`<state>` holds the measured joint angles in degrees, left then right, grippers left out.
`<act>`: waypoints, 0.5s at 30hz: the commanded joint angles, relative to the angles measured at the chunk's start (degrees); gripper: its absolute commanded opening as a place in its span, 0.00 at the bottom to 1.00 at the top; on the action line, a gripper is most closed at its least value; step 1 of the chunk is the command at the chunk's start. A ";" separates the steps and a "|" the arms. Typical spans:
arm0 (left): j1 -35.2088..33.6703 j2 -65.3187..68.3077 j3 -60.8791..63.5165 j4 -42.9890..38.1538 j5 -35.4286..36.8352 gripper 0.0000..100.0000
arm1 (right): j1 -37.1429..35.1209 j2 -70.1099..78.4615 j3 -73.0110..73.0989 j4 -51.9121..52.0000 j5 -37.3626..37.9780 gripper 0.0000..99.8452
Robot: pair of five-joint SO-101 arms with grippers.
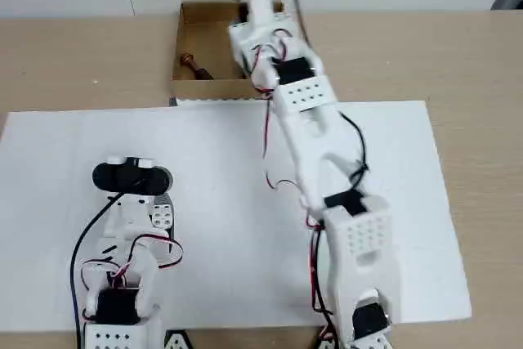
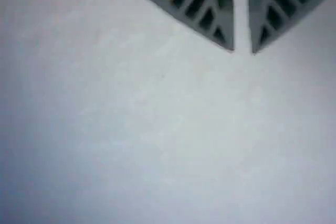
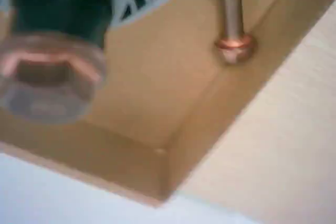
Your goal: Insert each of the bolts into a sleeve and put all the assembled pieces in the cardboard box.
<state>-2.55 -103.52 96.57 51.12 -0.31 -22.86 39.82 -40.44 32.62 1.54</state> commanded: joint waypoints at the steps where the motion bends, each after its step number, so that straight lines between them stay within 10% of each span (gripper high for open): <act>1: 0.00 -0.44 -0.31 -0.09 0.09 0.00 | -1.54 5.32 -12.04 -1.89 4.22 0.01; 15: -0.35 -0.53 -0.31 0.00 0.97 0.00 | -2.86 18.42 -23.21 -1.36 8.35 0.16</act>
<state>-2.55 -103.52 96.57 51.21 0.22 -25.41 59.43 -59.78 32.53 9.27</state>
